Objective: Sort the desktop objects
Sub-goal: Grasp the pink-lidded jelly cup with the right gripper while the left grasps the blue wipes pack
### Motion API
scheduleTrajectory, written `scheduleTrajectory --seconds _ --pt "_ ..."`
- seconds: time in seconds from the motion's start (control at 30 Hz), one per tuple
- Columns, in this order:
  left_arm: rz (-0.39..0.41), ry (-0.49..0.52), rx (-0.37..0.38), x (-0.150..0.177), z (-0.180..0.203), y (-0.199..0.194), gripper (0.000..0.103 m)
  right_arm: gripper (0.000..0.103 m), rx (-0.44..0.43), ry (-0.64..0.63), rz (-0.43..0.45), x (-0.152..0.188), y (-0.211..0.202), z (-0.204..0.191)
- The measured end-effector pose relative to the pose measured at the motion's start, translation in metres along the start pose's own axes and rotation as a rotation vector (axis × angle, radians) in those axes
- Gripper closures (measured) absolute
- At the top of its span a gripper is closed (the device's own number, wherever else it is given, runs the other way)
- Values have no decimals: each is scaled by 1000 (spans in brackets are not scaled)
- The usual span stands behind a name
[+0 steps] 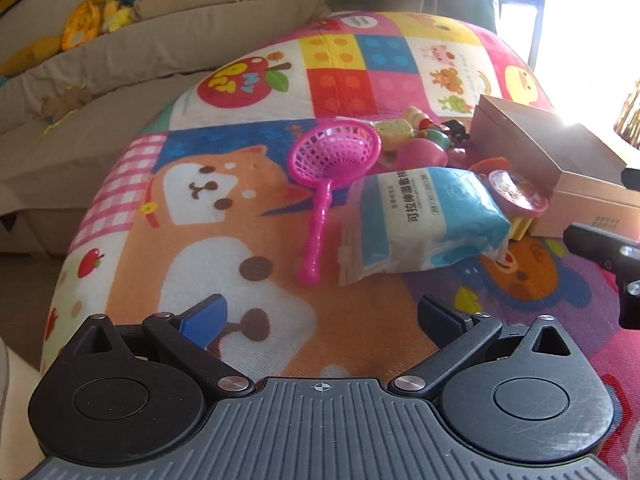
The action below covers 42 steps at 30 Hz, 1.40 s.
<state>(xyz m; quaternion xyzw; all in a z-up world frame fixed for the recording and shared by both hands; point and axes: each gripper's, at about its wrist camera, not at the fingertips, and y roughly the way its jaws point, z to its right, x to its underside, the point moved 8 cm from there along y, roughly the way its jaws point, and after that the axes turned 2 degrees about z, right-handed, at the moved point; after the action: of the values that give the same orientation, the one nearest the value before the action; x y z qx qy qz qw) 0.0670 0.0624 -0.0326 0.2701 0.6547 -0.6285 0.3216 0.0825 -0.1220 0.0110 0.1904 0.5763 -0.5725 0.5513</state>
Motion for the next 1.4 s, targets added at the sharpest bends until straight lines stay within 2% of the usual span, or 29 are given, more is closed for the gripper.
scheduleTrajectory --seconds 0.07,0.13,0.2,0.27,0.37,0.47,0.6,0.67,0.73,0.77,0.83,0.87,0.9,0.97,1.03,1.13,1.33,1.4 --pt "6 -8 2 -1 -3 -2 0 13 -34 -51 32 -26 5 -12" --pt "12 -11 20 -1 -2 -6 0 24 -62 -54 10 -42 22 -20" --pt "16 -3 49 1 3 -10 0 48 -41 -63 -36 -53 48 -22" --pt "17 14 75 5 8 -14 0 63 -33 -32 -104 -55 77 -21" --pt "16 32 87 9 9 -19 0 69 -29 -13 -165 -51 103 -21" --pt "12 20 74 12 2 -20 0 72 -76 59 -219 -38 101 -22" --pt "0 -3 60 13 -7 -19 0 72 -141 85 -229 -20 62 -24" --pt "-2 -8 70 13 -6 -19 0 72 -175 91 -245 -5 38 -23" --pt "3 -8 92 11 -1 -21 0 71 -172 104 -236 11 13 -16" --pt "5 -9 110 10 2 -21 0 65 -152 108 -216 16 1 -10" --pt "6 -27 182 6 14 -24 0 46 -76 127 -163 25 -21 7" --pt "8 -36 217 2 21 -24 0 31 -35 144 -137 29 -30 16" --pt "13 -43 245 -3 29 -24 0 21 8 171 -113 33 -39 26" --pt "33 -38 269 -14 46 -21 0 18 35 218 -106 40 -48 39" --pt "48 -8 226 -24 60 -9 0 16 10 267 -126 48 -51 43" --pt "32 40 117 -29 68 15 0 14 -49 285 -142 56 -54 36" --pt "12 61 70 -23 55 30 0 11 -167 251 -128 51 -55 8" --pt "16 59 62 -22 45 26 0 11 -176 226 -133 51 -49 0"
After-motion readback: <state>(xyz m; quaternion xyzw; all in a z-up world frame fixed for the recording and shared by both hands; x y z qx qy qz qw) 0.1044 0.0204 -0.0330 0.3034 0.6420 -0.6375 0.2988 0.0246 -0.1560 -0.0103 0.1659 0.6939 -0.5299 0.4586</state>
